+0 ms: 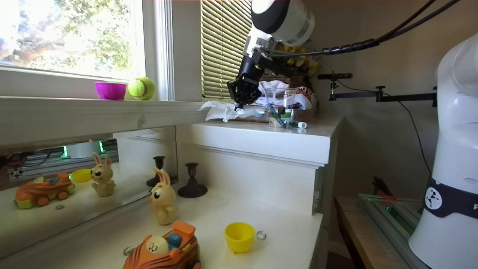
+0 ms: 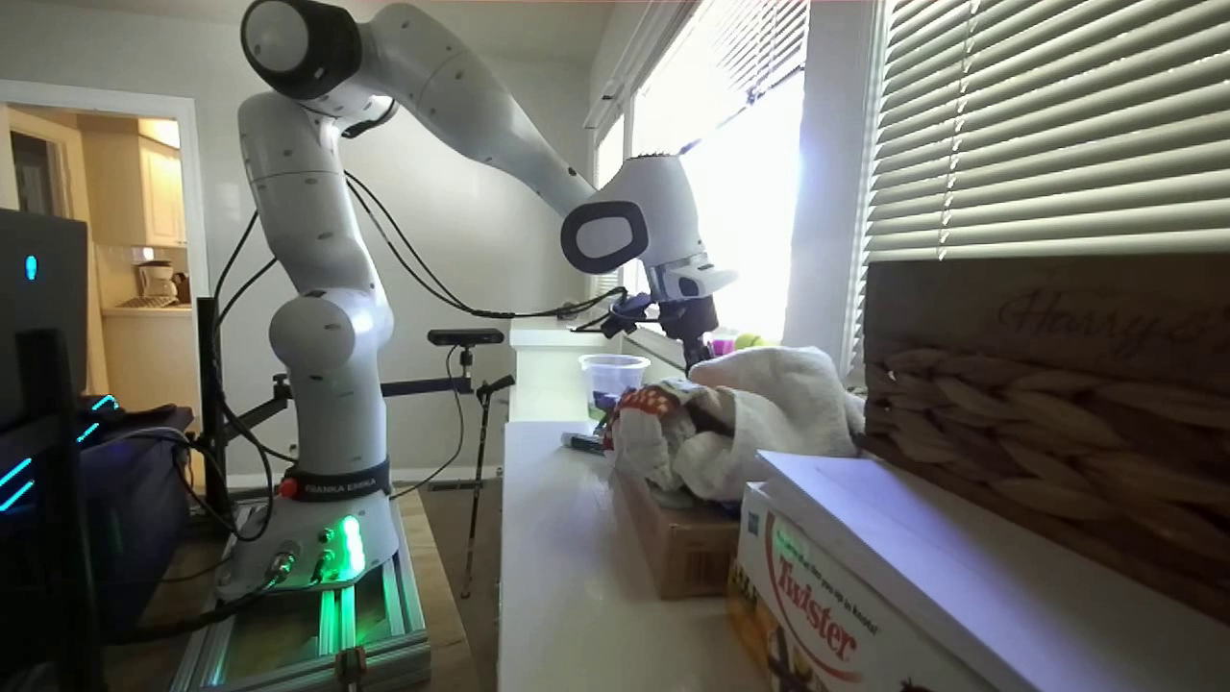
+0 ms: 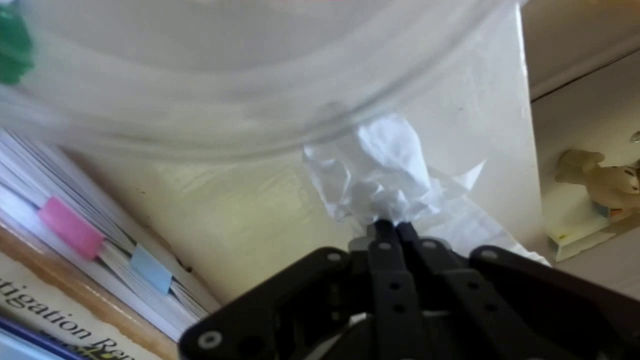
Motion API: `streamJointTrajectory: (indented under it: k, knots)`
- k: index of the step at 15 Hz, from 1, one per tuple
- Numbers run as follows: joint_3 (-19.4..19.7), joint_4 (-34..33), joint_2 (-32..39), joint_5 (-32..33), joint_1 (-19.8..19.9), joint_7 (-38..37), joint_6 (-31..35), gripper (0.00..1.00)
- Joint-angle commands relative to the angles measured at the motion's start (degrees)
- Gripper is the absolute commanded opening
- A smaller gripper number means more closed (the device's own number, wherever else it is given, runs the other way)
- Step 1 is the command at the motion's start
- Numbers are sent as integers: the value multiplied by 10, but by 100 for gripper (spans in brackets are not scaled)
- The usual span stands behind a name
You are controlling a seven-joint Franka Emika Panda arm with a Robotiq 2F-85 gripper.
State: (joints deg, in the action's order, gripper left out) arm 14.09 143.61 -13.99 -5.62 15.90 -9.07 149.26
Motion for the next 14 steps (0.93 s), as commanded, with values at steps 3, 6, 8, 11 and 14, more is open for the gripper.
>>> streamJointTrajectory:
  k: [3, 6, 8, 11, 14]
  knots:
    - [13, -21, 33, -22, -8, 39, -10, 1]
    - [14, -28, 35, -19, -8, 43, -13, 29]
    - [6, -34, 20, -2, -6, 34, -17, 41]
    - [-10, -56, -14, 26, -5, 20, -62, 63]
    - [-28, -74, -47, 47, -8, 21, -106, 83]
